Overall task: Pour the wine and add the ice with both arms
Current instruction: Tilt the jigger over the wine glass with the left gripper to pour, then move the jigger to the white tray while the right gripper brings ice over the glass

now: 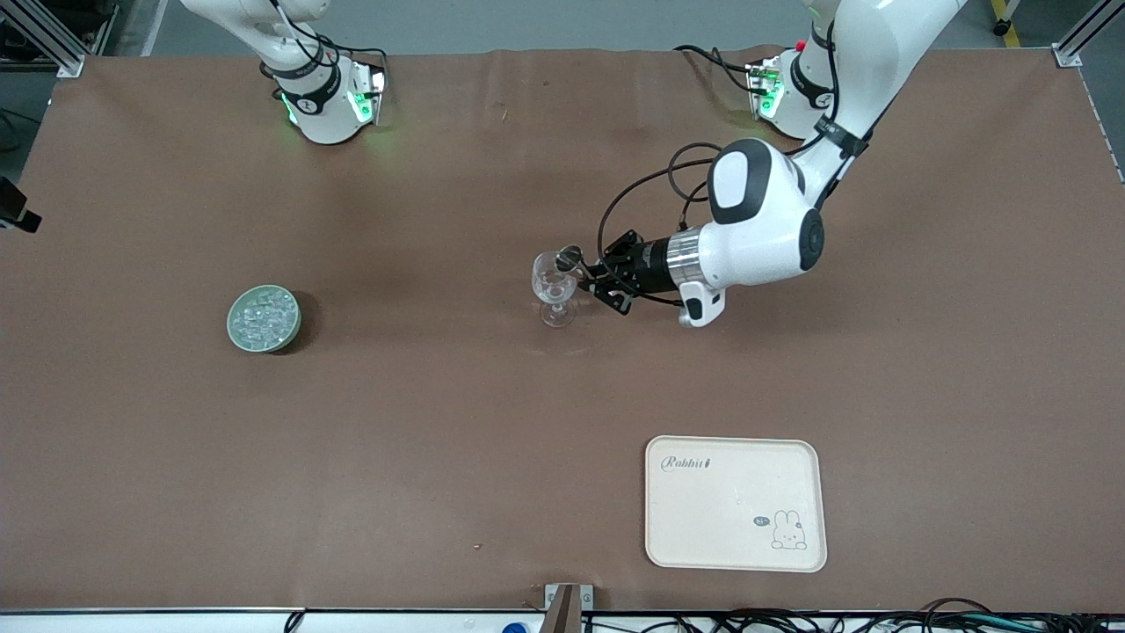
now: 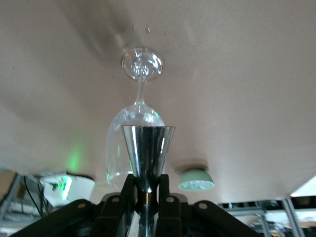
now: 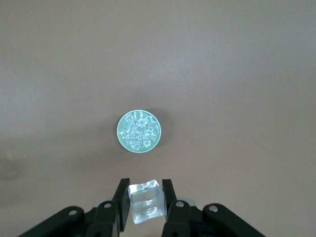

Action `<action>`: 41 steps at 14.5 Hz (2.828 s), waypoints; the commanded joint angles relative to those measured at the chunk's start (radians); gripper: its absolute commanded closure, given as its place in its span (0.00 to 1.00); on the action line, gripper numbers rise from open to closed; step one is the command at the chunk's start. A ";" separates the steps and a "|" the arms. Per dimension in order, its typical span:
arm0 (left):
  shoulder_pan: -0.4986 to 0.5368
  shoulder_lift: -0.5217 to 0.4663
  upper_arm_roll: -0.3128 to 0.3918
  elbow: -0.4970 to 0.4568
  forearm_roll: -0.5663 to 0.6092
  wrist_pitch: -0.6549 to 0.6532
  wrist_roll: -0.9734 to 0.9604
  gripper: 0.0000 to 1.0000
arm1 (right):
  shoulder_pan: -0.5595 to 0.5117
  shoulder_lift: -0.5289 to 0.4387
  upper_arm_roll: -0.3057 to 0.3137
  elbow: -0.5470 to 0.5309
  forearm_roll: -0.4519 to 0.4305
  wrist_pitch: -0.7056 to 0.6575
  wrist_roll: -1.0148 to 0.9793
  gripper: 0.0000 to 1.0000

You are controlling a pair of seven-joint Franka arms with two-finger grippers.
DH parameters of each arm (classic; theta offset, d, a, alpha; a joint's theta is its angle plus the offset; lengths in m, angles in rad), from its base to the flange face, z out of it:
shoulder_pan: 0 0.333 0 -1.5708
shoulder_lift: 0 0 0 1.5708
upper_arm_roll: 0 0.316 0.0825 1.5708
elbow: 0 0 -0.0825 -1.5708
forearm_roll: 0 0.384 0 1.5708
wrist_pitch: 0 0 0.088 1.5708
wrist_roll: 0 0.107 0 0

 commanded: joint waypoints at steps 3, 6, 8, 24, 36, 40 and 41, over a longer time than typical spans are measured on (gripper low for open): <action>0.000 0.012 -0.026 0.027 0.168 0.011 -0.044 1.00 | -0.028 -0.003 0.036 0.002 0.016 -0.010 0.001 0.99; 0.000 0.014 -0.026 0.029 0.198 0.011 -0.062 1.00 | -0.028 -0.005 0.036 -0.001 0.020 -0.030 0.008 0.99; 0.012 0.014 -0.032 0.027 0.189 -0.002 -0.059 1.00 | -0.028 -0.006 0.032 -0.003 0.035 -0.039 0.002 0.99; 0.014 -0.072 0.306 0.047 -0.453 -0.275 0.384 1.00 | 0.024 0.000 0.192 -0.006 0.041 -0.036 0.291 0.99; 0.014 0.362 0.643 0.375 -0.786 -0.549 0.614 1.00 | 0.350 0.230 0.478 -0.001 0.033 0.258 1.188 0.99; 0.014 0.483 0.687 0.454 -0.895 -0.546 0.651 1.00 | 0.461 0.345 0.478 0.009 0.001 0.380 1.327 0.99; 0.012 0.526 0.690 0.483 -0.931 -0.545 0.686 1.00 | 0.490 0.376 0.478 0.020 -0.013 0.395 1.342 0.99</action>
